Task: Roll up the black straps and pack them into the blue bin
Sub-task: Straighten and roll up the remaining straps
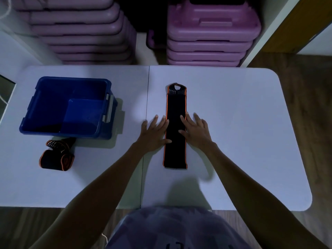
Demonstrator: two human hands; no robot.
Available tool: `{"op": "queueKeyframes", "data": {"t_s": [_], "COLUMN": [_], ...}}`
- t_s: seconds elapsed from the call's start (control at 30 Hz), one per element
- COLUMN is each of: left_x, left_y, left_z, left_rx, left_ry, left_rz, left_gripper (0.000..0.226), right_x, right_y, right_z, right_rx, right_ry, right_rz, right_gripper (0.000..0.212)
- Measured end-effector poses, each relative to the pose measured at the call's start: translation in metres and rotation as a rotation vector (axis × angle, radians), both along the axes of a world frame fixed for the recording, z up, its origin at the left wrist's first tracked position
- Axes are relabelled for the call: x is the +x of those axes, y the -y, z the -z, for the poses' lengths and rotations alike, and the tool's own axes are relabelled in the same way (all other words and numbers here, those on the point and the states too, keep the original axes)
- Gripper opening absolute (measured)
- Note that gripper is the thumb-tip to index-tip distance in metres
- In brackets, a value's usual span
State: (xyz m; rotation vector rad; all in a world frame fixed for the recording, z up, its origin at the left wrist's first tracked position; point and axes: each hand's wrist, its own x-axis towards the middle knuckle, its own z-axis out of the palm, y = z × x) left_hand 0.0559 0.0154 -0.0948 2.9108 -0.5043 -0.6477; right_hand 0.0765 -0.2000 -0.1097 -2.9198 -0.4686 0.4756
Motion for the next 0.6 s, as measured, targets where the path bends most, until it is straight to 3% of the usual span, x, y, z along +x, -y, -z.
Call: {"op": "queueKeyframes", "data": {"t_s": [0.07, 0.13, 0.23, 0.3, 0.5, 0.6], "left_x": [0.007, 0.013, 0.003, -0.020, -0.079, -0.080], "left_y": [0.001, 0.004, 0.012, 0.008, -0.014, -0.010], "left_z": [0.001, -0.003, -0.016, -0.027, -0.015, -0.009], "left_rx": [0.044, -0.040, -0.361, -0.553, -0.524, -0.593], "left_ry": [0.060, 0.083, 0.164, 0.172, 0.187, 0.207], "left_rz": [-0.001, -0.050, -0.205, -0.194, 0.128, 0.122], "left_gripper": [0.096, 0.090, 0.072, 0.059, 0.045, 0.029], "right_x": [0.014, 0.021, 0.003, -0.029, -0.106, -0.111], "right_y": [-0.005, -0.008, -0.006, 0.002, 0.029, 0.026], "right_z": [-0.006, -0.013, -0.026, -0.036, -0.025, -0.014], "right_rx": [-0.018, 0.101, 0.474, 0.605, 0.421, 0.426], "right_ry": [-0.037, -0.070, -0.016, -0.056, -0.119, 0.042], "right_rz": [0.016, 0.072, 0.206, 0.235, -0.029, -0.057], "right_gripper": [0.062, 0.057, 0.048, 0.050, 0.051, 0.036]}}
